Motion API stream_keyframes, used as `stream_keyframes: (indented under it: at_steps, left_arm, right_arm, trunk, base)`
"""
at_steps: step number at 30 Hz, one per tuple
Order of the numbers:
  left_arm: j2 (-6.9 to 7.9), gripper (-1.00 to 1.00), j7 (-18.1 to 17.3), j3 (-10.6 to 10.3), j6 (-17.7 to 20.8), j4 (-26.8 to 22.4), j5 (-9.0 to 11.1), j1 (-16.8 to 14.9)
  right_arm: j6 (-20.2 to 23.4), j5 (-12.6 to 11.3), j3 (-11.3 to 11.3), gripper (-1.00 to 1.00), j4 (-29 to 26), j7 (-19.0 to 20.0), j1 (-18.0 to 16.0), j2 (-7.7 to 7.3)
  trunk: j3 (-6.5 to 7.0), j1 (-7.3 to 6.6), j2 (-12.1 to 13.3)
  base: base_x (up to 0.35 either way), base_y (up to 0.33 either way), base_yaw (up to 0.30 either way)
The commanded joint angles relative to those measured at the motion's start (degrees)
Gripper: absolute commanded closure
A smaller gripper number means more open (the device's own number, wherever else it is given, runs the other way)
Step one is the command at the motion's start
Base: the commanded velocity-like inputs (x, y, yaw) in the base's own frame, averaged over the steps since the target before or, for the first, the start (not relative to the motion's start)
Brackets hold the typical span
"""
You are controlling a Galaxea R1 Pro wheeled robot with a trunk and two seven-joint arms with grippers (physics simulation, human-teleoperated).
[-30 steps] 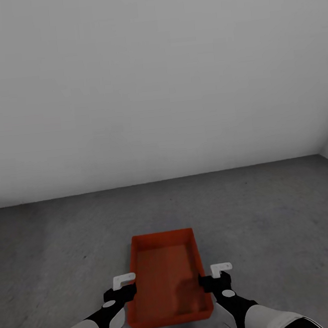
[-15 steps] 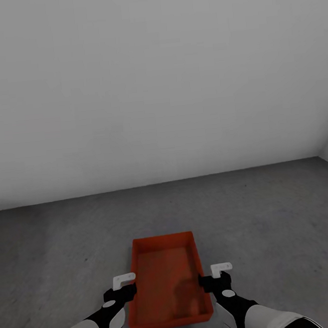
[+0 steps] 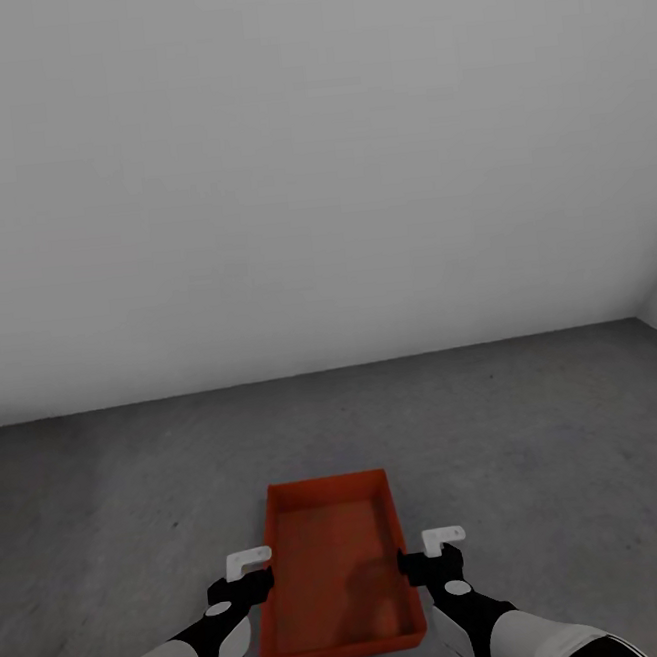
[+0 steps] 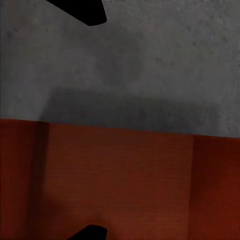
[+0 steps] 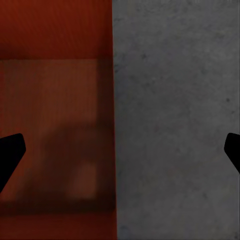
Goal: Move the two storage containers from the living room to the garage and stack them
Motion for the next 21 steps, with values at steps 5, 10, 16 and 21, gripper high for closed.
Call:
stream_keyframes:
  at_steps: [5, 10, 16, 21]
  left_arm:
    - [-0.02, -1.0, 0.02, 0.13, -0.24, 0.06, 0.35, -0.03]
    - [-0.02, -1.0, 0.0, 0.13, -0.24, 0.06, 0.35, -0.03]
    - [-0.02, -1.0, 0.0, 0.13, -0.24, 0.06, 0.35, -0.03]
    - [-0.02, -1.0, 0.0, 0.1, -0.24, 0.06, 0.35, -0.03]
  right_arm:
    - [-0.2, -0.54, 0.49, -1.0, 0.06, -0.16, -0.03, 0.03]
    - [-0.17, -0.54, 0.49, -1.0, 0.06, -0.16, -0.03, 0.03]
    - [-0.16, -0.54, 0.49, -1.0, 0.06, -0.17, -0.03, 0.02]
    - [-0.17, -0.54, 0.49, -1.0, 0.06, -0.16, -0.03, 0.03]
  trunk:
    - [0.86, -1.11, 2.0]
    - [1.76, -2.21, 4.01]
    - [2.83, -3.53, 6.41]
    - [3.73, -4.63, 8.42]
  base:
    - [0.0, 0.0, 0.0]
    - [0.0, 0.0, 0.0]
    - [0.0, 0.0, 0.0]
    - [0.0, 0.0, 0.0]
